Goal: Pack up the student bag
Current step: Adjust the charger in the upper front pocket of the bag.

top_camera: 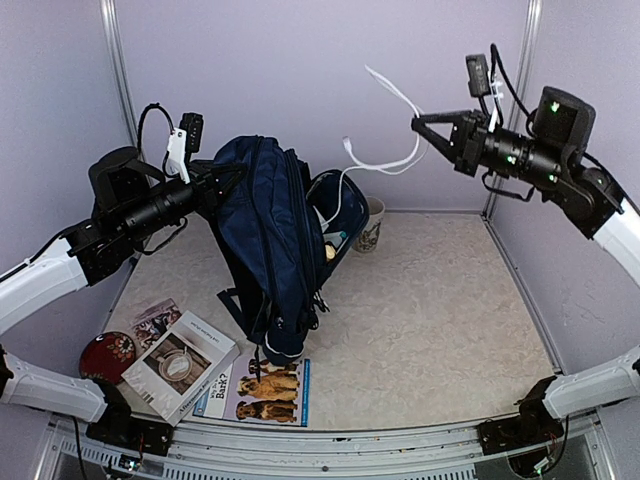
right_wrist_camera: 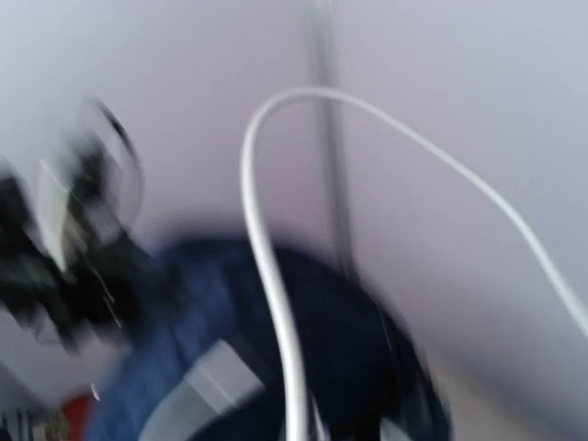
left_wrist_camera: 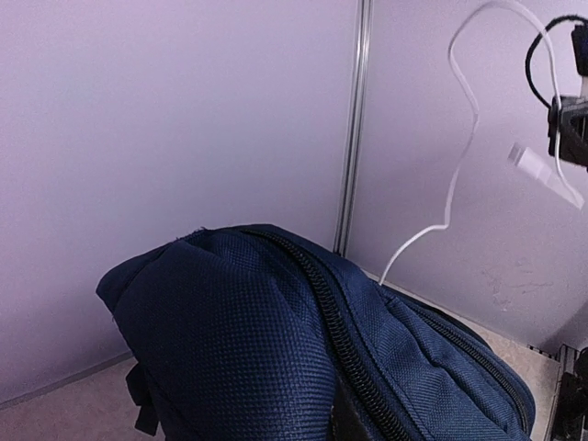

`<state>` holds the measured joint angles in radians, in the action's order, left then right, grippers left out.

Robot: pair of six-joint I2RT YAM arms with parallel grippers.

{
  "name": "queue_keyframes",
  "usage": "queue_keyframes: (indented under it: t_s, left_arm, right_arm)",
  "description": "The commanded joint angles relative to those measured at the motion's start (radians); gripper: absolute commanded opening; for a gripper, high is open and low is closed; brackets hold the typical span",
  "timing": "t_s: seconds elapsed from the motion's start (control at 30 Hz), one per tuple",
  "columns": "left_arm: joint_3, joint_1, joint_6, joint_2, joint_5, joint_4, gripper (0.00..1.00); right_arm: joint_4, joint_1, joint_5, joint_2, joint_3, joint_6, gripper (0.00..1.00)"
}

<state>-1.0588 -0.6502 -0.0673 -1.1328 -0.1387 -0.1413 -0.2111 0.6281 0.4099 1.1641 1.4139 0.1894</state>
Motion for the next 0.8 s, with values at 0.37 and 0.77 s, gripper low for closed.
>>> queue_keyframes:
  t_s: [0.37,0.77]
  left_arm:
    - [0.003,0.000,0.021,0.013,0.007,-0.036,0.00]
    - [0.002,0.003,0.024,0.016,0.011,-0.035,0.00]
  right_arm:
    - [-0.071,0.077,0.129,0.477,0.464,-0.096,0.00]
    - [-0.291,0.098,-0.080,0.537,0.280,-0.159,0.00]
